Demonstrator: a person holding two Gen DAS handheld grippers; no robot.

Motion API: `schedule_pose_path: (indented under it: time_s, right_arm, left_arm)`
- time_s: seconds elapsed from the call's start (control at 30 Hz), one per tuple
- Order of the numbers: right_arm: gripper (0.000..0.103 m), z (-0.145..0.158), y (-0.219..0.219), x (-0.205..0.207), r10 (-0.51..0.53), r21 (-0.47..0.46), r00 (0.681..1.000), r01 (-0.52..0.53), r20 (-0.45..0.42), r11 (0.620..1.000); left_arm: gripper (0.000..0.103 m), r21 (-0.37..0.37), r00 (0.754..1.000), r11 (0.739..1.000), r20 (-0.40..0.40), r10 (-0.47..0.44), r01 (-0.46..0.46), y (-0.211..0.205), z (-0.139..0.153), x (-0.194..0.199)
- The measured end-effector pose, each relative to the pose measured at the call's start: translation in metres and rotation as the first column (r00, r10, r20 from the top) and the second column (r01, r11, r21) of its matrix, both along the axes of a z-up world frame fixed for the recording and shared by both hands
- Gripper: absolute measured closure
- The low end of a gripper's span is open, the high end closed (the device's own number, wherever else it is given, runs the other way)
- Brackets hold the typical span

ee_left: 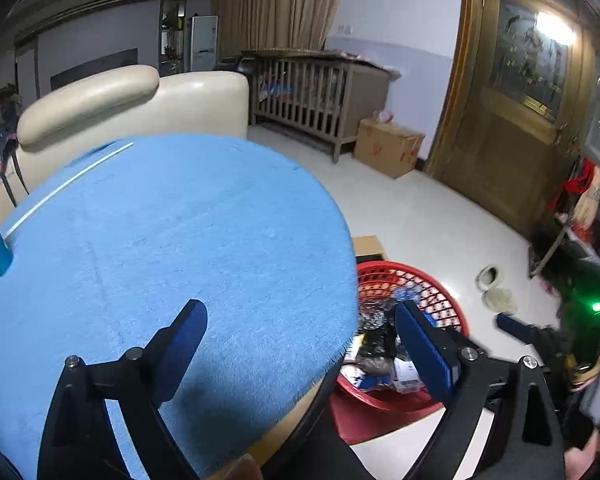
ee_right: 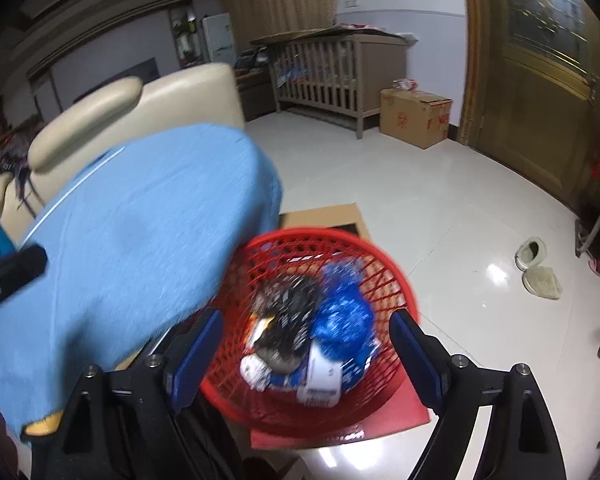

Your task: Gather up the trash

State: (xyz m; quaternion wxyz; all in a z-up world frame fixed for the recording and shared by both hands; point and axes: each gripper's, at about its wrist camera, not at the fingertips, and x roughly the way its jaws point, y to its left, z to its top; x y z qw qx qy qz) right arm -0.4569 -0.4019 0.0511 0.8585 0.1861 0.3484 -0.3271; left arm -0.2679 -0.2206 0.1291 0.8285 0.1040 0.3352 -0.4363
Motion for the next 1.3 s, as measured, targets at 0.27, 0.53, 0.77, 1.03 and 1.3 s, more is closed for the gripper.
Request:
schedule_pose_path:
  time_s: [0.27, 0.53, 0.77, 1.03, 1.3]
  right_arm:
    - [0.016, -0.009, 0.022, 0.003, 0.01, 0.037, 1.0, -0.01, -0.012, 0.999]
    - [0.016, 0.018, 0.039, -0.005, -0.029, -0.038, 0.996, 0.032, 0.084, 0.999]
    - [0.016, 0.029, 0.054, -0.007, -0.01, -0.062, 0.991, 0.018, 0.135, 0.998]
    - [0.016, 0.022, 0.058, -0.003, 0.003, -0.041, 0.992, 0.002, 0.13, 0.999]
    - [0.016, 0.019, 0.053, -0.009, -0.019, -0.022, 0.989, 0.022, 0.143, 1.0]
  left_arm:
    - [0.001, -0.051, 0.999, 0.998, 0.002, 0.034, -0.033, 0.033, 0.007, 0.004]
    - [0.0, -0.018, 0.991, 0.993, 0.064, 0.121, -0.121, 0.055, 0.004, 0.004]
    - [0.0, 0.006, 0.986, 0.987, 0.062, 0.158, -0.158, 0.059, -0.002, 0.005]
    - [0.0, 0.053, 0.986, 0.987, 0.069, 0.151, -0.154, 0.053, -0.01, 0.005]
    - [0.0, 0.074, 0.987, 0.987, 0.088, 0.135, -0.142, 0.049, -0.011, -0.001]
